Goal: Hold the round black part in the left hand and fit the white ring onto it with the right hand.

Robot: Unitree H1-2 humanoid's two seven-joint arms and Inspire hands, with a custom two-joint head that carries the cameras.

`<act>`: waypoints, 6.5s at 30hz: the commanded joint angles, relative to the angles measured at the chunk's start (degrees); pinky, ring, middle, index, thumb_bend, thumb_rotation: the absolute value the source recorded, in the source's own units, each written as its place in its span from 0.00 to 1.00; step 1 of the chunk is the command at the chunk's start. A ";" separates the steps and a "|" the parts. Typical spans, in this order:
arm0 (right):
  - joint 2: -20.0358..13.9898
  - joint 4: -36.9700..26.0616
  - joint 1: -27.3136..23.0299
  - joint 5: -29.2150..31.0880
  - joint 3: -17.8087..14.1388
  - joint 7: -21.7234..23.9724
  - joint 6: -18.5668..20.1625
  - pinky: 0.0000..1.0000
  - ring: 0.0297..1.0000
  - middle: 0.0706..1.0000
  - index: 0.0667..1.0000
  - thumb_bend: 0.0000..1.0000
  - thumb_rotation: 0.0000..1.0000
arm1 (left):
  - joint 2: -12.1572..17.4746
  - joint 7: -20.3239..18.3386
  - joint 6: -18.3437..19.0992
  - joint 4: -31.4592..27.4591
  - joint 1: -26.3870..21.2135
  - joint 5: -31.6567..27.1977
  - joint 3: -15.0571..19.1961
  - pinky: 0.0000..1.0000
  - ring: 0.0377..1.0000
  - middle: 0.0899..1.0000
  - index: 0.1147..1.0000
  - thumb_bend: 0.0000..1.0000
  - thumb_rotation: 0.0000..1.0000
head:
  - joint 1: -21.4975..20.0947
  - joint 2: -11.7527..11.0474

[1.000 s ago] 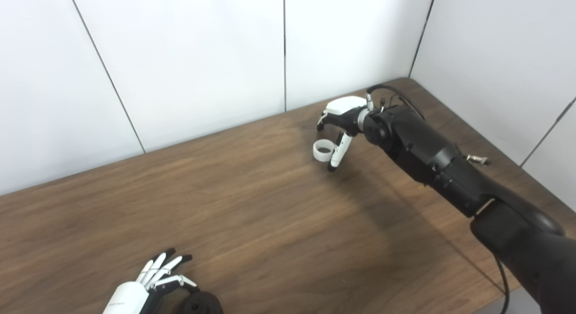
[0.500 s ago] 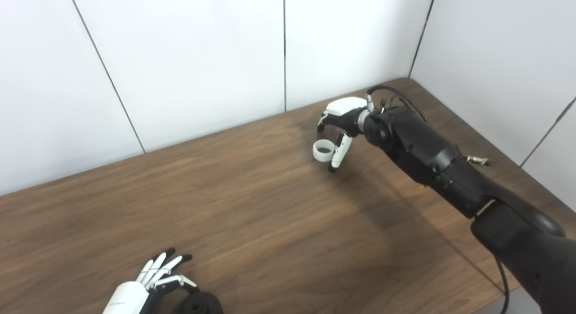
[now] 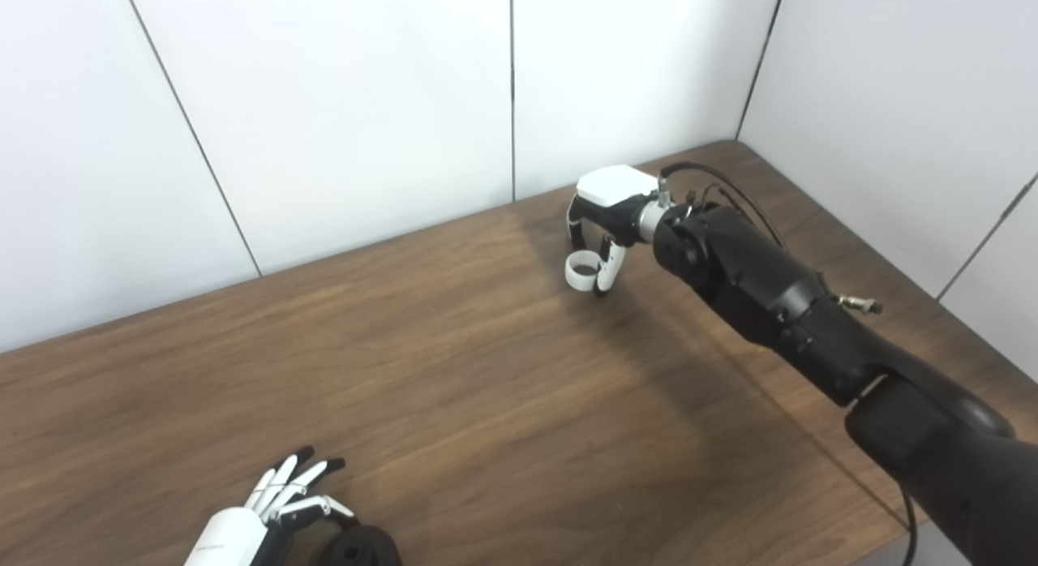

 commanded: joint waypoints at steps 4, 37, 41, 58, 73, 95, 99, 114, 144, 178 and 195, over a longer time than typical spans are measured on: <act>-1.31 -0.92 -2.08 -0.38 -0.65 -0.33 0.35 0.88 0.96 0.85 0.44 0.51 0.14 | 0.85 -1.50 0.78 0.53 0.55 0.34 0.16 1.00 0.99 0.89 0.41 0.52 0.05 | -0.23 -0.04; -1.91 -10.58 -1.87 3.61 -4.07 -0.80 -4.34 0.86 0.95 0.86 0.44 0.51 0.14 | -3.16 3.06 -2.03 12.61 -8.12 3.45 -1.64 1.00 0.94 0.87 0.41 0.52 0.05 | 6.89 0.46; -1.96 -14.28 -1.64 4.57 -4.59 0.37 -4.69 0.87 0.96 0.87 0.44 0.51 0.14 | -3.95 3.62 -2.23 14.93 -10.08 3.83 -2.53 1.00 0.94 0.87 0.41 0.52 0.05 | 8.76 1.14; 1.80 -30.15 -2.12 14.92 -5.32 6.57 -8.57 0.87 0.99 0.92 0.44 0.51 0.14 | -8.64 3.88 0.84 19.34 -15.67 4.50 -5.91 1.00 0.93 0.86 0.41 0.52 0.05 | 20.70 7.20; 6.99 -37.37 0.06 18.47 -2.14 11.50 -10.19 0.87 1.00 0.92 0.44 0.51 0.15 | -11.32 4.23 3.08 18.37 -15.78 4.73 -7.76 1.00 0.93 0.87 0.41 0.52 0.05 | 25.34 10.32; 9.53 -35.98 1.44 16.83 2.69 14.89 -13.79 0.90 0.98 0.93 0.44 0.52 0.13 | -11.91 3.62 5.33 15.13 -14.33 4.17 -9.29 1.00 0.94 0.87 0.41 0.52 0.05 | 25.00 11.05; 9.67 -35.19 1.54 16.51 3.10 14.98 -14.94 0.90 0.98 0.94 0.44 0.52 0.13 | -11.85 4.07 4.93 15.41 -14.23 4.29 -9.49 1.00 0.93 0.87 0.41 0.52 0.05 | 25.02 10.96; 9.09 -35.31 -0.59 15.38 3.62 18.31 -16.14 0.94 1.00 0.96 0.44 0.52 0.13 | -11.47 4.89 4.24 15.27 -13.71 3.94 -9.75 1.00 0.93 0.85 0.41 0.52 0.05 | 23.01 10.70; 7.35 -35.02 -2.83 15.53 3.10 20.73 -19.24 0.91 0.99 0.94 0.44 0.52 0.13 | -11.89 5.46 3.51 15.33 -13.28 4.43 -9.97 1.00 0.92 0.85 0.41 0.52 0.05 | 23.13 10.97; 8.77 -33.42 1.58 15.35 3.65 20.19 -21.32 0.92 0.99 0.94 0.44 0.52 0.13 | -12.93 6.05 3.92 15.48 -13.15 4.83 -10.66 1.00 0.92 0.85 0.41 0.52 0.05 | 25.43 10.49; 9.37 -32.22 1.60 14.25 4.20 19.38 -22.63 0.92 0.99 0.94 0.44 0.52 0.13 | -13.21 6.10 4.52 15.03 -12.42 5.41 -11.24 1.00 0.93 0.85 0.41 0.52 0.05 | 26.07 9.84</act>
